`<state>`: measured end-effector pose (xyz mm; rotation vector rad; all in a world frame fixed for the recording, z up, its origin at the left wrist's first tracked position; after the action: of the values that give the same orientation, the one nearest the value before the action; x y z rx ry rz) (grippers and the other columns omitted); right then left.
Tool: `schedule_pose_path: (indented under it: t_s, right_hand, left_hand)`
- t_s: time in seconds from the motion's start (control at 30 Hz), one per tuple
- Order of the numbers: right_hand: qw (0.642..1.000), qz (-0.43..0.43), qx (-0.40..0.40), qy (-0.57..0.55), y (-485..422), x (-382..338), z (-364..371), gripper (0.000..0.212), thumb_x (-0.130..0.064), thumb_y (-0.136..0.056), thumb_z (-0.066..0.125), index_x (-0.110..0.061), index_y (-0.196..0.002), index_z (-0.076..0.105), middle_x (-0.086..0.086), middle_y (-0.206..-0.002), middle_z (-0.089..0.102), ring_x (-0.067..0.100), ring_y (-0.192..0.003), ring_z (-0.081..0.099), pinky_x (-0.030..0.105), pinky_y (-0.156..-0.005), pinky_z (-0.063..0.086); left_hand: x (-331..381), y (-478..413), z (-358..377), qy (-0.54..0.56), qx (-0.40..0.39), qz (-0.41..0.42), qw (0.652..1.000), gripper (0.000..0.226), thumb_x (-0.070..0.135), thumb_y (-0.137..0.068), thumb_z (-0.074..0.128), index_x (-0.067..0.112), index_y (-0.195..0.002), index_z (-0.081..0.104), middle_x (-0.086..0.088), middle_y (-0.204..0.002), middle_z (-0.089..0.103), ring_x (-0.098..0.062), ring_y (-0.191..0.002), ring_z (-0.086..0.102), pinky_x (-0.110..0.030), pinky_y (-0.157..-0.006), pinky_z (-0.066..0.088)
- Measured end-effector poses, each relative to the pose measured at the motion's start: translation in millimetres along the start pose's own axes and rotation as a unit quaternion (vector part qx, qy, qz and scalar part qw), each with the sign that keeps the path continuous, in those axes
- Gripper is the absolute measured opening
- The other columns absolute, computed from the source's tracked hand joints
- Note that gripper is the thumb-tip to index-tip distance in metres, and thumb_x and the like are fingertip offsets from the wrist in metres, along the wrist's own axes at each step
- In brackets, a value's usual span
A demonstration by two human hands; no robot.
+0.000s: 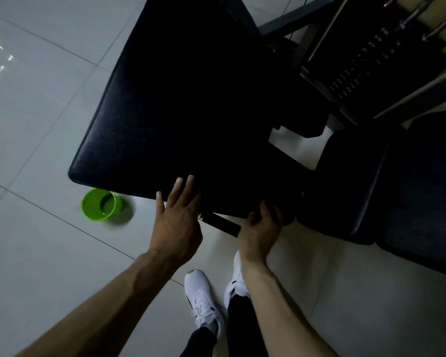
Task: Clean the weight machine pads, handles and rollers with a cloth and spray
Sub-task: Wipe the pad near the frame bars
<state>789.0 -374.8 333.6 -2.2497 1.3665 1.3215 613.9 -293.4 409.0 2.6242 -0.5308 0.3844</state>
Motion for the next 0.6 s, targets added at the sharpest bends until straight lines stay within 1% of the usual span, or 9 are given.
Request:
schedule_pose_path:
  t_s: [0.1, 0.17, 0.2, 0.27, 0.3, 0.33, 0.43, 0.53, 0.6]
  right_hand:
    - [0.995, -0.034, -0.090, 0.000, 35, -54, 42, 0.039, -0.002, -0.097, 0.062, -0.006, -0.136, 0.064, 0.018, -0.141, 0.052, 0.029, -0.128, 0.052, 0.026, -0.106, 0.042]
    - [0.982, -0.041, -0.184, -0.028, 55, -106, 66, 0.035, -0.018, -0.099, 0.065, -0.006, -0.131, 0.061, 0.016, -0.126, 0.065, 0.030, -0.112, 0.063, 0.028, -0.090, 0.051]
    - [0.975, -0.053, -0.214, -0.040, 61, -129, 73, 0.038, -0.029, -0.097, 0.066, -0.006, -0.127, 0.061, 0.017, -0.117, 0.068, 0.032, -0.103, 0.067, 0.033, -0.081, 0.054]
    - [0.951, -0.067, -0.283, -0.106, 70, -174, 75, 0.036, -0.036, -0.093, 0.068, -0.015, -0.121, 0.066, 0.010, -0.120, 0.069, 0.020, -0.102, 0.069, 0.031, -0.081, 0.058]
    - [0.952, -0.076, -0.279, -0.097, 70, -193, 68, 0.032, -0.030, -0.092, 0.070, -0.021, -0.123, 0.068, 0.002, -0.124, 0.069, 0.009, -0.104, 0.068, 0.025, -0.086, 0.058]
    - [0.952, -0.069, -0.277, -0.112, 68, -209, 58, 0.036, -0.026, -0.090, 0.073, -0.025, -0.125, 0.068, -0.005, -0.124, 0.070, 0.002, -0.105, 0.067, 0.023, -0.090, 0.057]
    - [0.950, -0.035, -0.280, -0.132, 75, -264, 1, 0.042, -0.033, -0.074, 0.082, -0.033, -0.114, 0.069, -0.008, -0.112, 0.076, 0.007, -0.105, 0.072, 0.039, -0.093, 0.060]
    - [0.946, -0.049, -0.296, -0.120, 91, -319, -62, 0.029, -0.010, -0.082, 0.082, -0.023, -0.104, 0.068, -0.007, -0.101, 0.073, 0.000, -0.094, 0.070, 0.020, -0.084, 0.058]
    - [0.946, -0.058, -0.297, -0.119, 97, -353, -98, 0.023, -0.004, -0.086, 0.079, -0.019, -0.100, 0.070, -0.004, -0.101, 0.072, 0.007, -0.095, 0.071, 0.015, -0.076, 0.055]
  left_hand:
    - [-19, 7, -33, 0.170, 0.110, -0.054, 0.978, 0.070, -0.008, -0.092, 0.044, 0.021, -0.155, 0.043, 0.003, -0.169, 0.022, -0.013, -0.153, 0.022, -0.036, -0.122, 0.028]
    - [-31, 17, -66, 0.250, 0.178, -0.113, 0.945, 0.055, -0.005, -0.097, 0.044, 0.019, -0.144, 0.056, 0.007, -0.156, 0.047, 0.001, -0.139, 0.039, -0.027, -0.116, 0.035]
    - [-33, 21, -79, 0.308, 0.189, -0.141, 0.922, 0.046, -0.002, -0.101, 0.044, 0.023, -0.135, 0.062, 0.017, -0.140, 0.061, 0.011, -0.126, 0.048, -0.026, -0.111, 0.042]
    - [-36, 31, -107, 0.434, 0.184, -0.190, 0.861, 0.035, 0.011, -0.107, 0.045, 0.040, -0.105, 0.064, 0.037, -0.092, 0.068, 0.022, -0.090, 0.058, -0.021, -0.090, 0.052]
    - [-35, 36, -122, 0.493, 0.169, -0.210, 0.827, 0.032, 0.019, -0.109, 0.046, 0.043, -0.096, 0.064, 0.037, -0.084, 0.068, 0.018, -0.085, 0.061, -0.024, -0.087, 0.054]
    - [-31, 39, -135, 0.544, 0.156, -0.220, 0.795, 0.027, 0.028, -0.109, 0.046, 0.043, -0.096, 0.065, 0.032, -0.091, 0.070, 0.012, -0.091, 0.064, -0.033, -0.090, 0.056]
    - [-8, 52, -186, 0.644, 0.107, -0.236, 0.720, 0.026, 0.042, -0.108, 0.044, 0.031, -0.119, 0.065, 0.003, -0.114, 0.075, -0.021, -0.108, 0.071, -0.053, -0.092, 0.059]
    - [33, 66, -242, 0.699, 0.100, -0.213, 0.675, 0.031, 0.044, -0.106, 0.048, 0.024, -0.119, 0.067, -0.006, -0.111, 0.077, -0.027, -0.104, 0.073, -0.053, -0.096, 0.057]
    - [58, 74, -273, 0.714, 0.092, -0.206, 0.663, 0.031, 0.044, -0.105, 0.050, 0.021, -0.116, 0.068, -0.008, -0.108, 0.077, -0.025, -0.100, 0.075, -0.046, -0.094, 0.058]
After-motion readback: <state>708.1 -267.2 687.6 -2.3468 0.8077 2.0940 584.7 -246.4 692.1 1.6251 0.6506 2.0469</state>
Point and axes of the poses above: each hand's wrist, its own y-axis away from the middle knuckle, its own z-axis out of the palm, x = y × z, the point moved 5 cm from there along -y, towards the middle knuckle
